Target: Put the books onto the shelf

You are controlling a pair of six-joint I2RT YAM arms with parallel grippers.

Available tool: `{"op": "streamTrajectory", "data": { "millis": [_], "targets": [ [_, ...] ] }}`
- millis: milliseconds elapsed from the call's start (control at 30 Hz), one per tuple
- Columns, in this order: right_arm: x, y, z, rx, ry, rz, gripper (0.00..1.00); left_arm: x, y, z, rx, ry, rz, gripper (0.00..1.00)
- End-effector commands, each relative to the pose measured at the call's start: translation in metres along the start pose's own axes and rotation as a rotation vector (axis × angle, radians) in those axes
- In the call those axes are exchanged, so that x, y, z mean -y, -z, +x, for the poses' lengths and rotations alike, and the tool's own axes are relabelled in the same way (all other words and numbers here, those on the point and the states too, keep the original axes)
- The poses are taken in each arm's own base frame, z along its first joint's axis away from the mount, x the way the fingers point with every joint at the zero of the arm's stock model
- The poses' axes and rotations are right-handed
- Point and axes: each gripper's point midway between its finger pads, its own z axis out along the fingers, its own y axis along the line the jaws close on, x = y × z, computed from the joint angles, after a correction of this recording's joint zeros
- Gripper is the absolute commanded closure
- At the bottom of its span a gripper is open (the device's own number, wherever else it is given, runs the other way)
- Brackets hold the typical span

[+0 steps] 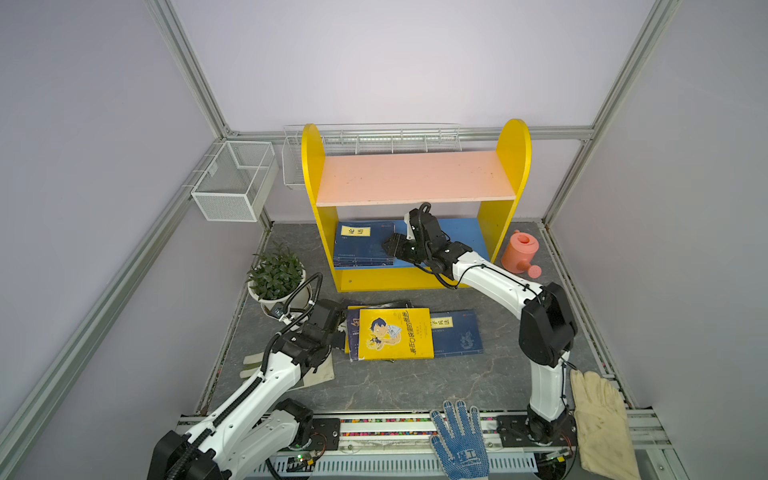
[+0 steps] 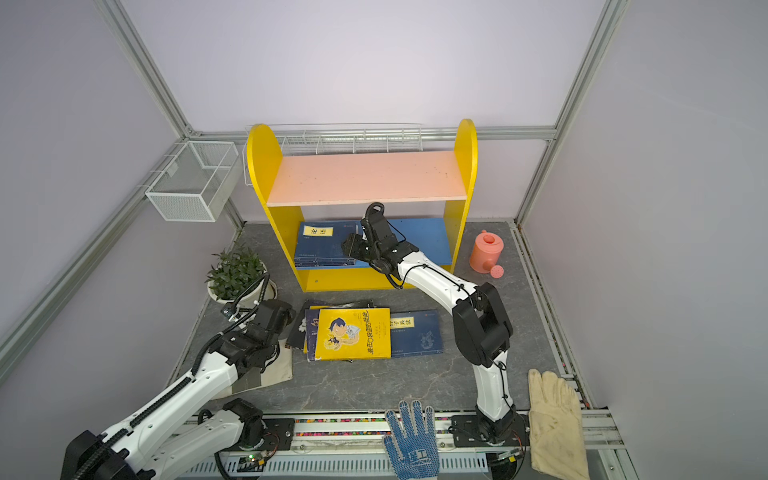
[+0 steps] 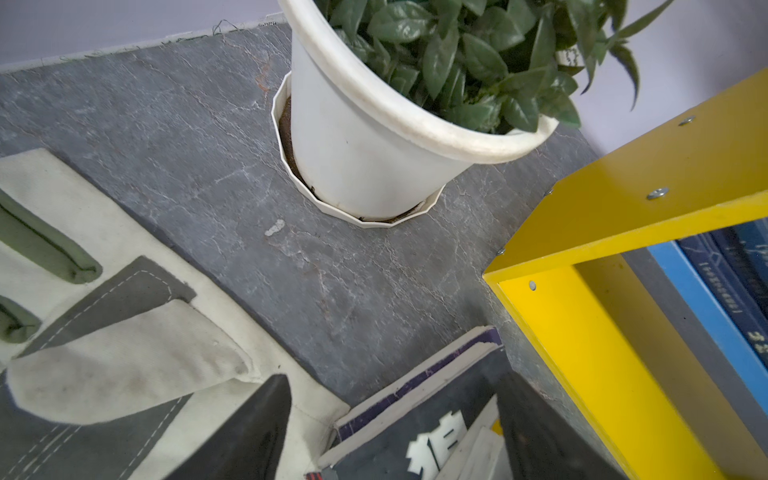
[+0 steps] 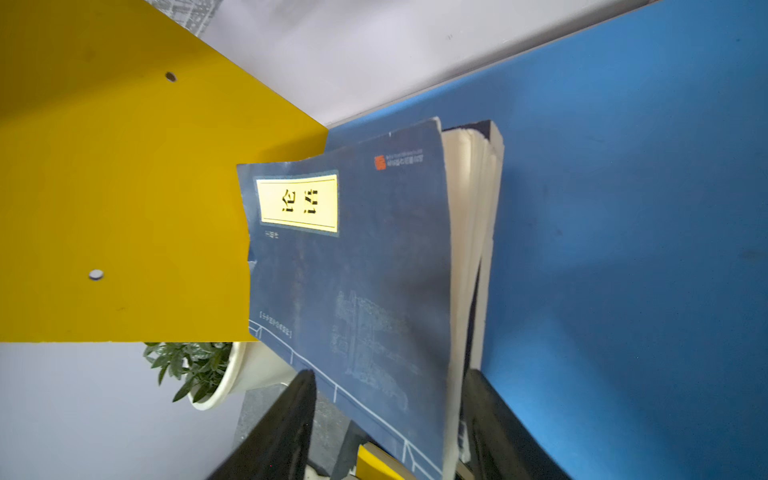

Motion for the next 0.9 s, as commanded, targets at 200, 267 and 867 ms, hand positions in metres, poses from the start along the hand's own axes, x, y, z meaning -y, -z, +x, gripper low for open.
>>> {"op": "streamTrajectory", "data": {
  "millis": [200,267,867],
  "targets": [
    [-0.008,0.004,-0.005,-0.005,0.145,-0.020,0.44,0.000,-0.002,-0.001,0.005,-0.010,0.000,0.21],
    [-0.011,0.007,0.000,-0.019,0.172,-0.050,0.42,0.000,-0.003,0.001,0.001,-0.013,0.003,0.21],
    [0.029,-0.010,0.058,-0.232,0.355,-0.001,0.33,0.002,-0.005,0.003,-0.007,-0.033,0.002,0.20]
  ]
}}
